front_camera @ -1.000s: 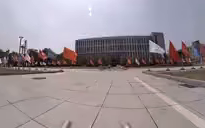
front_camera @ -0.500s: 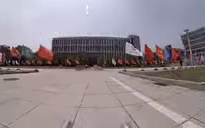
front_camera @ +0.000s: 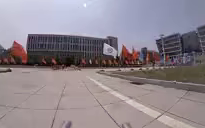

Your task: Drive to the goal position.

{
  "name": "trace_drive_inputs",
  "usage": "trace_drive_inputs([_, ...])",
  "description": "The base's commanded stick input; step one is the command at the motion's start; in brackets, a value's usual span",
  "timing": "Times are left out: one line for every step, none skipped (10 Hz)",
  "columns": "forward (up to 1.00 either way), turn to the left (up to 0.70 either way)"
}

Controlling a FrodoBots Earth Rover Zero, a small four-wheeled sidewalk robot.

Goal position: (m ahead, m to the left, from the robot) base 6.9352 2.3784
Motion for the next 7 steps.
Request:
trace_drive_inputs([0.02,0.0])
trace_drive_inputs([0.24,0.0])
trace_drive_inputs([0.79,0.0])
trace_drive_inputs([1.0,0.0])
trace_drive_inputs([1.0,0.0])
trace_drive_inputs([1.0,0.0])
trace_drive_inputs([1.0,0.02])
